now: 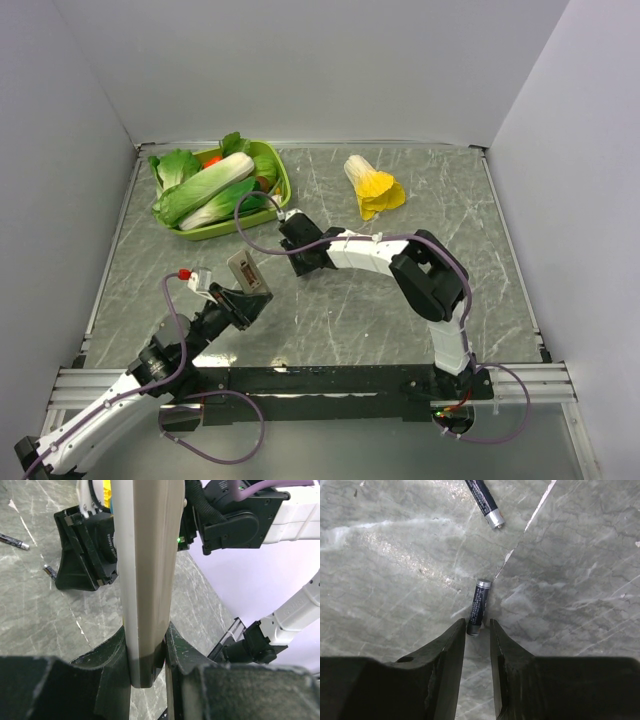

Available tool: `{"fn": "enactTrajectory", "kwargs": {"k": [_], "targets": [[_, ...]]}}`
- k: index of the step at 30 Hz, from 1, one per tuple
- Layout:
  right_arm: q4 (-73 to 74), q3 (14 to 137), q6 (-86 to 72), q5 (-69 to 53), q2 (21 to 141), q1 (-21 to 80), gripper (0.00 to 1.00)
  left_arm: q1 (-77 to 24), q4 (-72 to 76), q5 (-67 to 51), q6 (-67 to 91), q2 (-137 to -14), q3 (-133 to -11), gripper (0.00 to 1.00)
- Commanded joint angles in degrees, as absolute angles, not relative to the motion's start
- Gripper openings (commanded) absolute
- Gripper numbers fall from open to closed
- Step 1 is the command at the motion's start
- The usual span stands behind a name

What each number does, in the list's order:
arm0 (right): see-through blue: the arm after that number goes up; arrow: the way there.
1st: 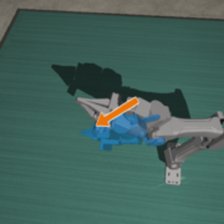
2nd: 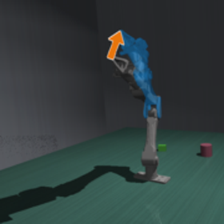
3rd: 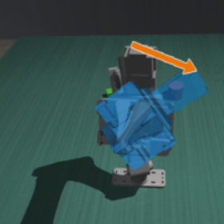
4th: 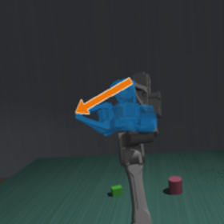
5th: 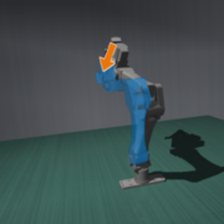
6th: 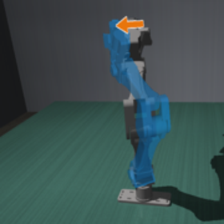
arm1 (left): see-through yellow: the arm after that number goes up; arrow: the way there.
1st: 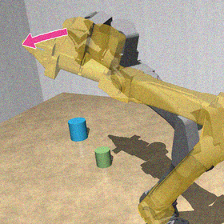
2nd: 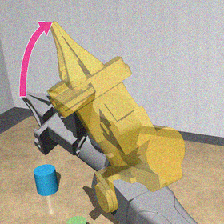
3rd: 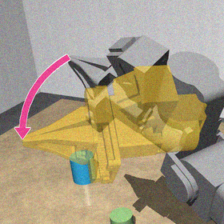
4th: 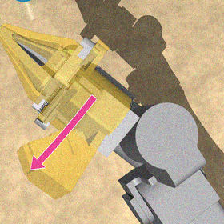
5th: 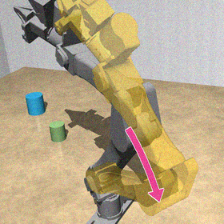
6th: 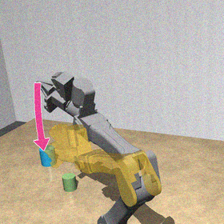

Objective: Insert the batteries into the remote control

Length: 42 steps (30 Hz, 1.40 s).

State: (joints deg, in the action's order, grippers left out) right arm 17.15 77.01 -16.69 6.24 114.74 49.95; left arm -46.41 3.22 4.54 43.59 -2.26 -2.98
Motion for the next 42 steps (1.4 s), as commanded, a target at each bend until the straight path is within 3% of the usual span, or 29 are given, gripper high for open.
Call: {"fn": "enactTrajectory", "kwargs": {"k": [1, 8, 19, 27, 35, 42], "targets": [[17.9, 79.5, -17.1, 8.1, 116.6, 50.5, 0.29, -46.2, 7.4, 2.9, 42.9, -2.7, -1.4, 0.01], [15.7, 73.8, -17.5, 8.9, 112.3, 50.6, 0.00, -46.2, 9.9, 0.8, 43.3, -3.9, -1.1, 0.01], [12.1, 58.6, -15.7, 9.6, 83.8, 50.5, 0.00, -46.3, 25.9, -4.4, 46.3, -15.0, 1.5, 0.01], [18.1, 57.2, -12.2, 6.2, 65.4, 51.6, 0.00, -46.3, 36.4, -7.2, 48.2, -25.7, 1.1, 0.01], [20.7, 59.1, -15.9, 0.4, 60.7, 54.0, 0.00, -46.7, 43.9, -8.3, 50.3, -38.4, -1.1, 0.01], [25.8, 63.1, -23.1, -4.1, 65.6, 55.4, 0.00, -47.9, 56.1, -9.0, 49.0, -50.1, -2.3, 0.01]]}}
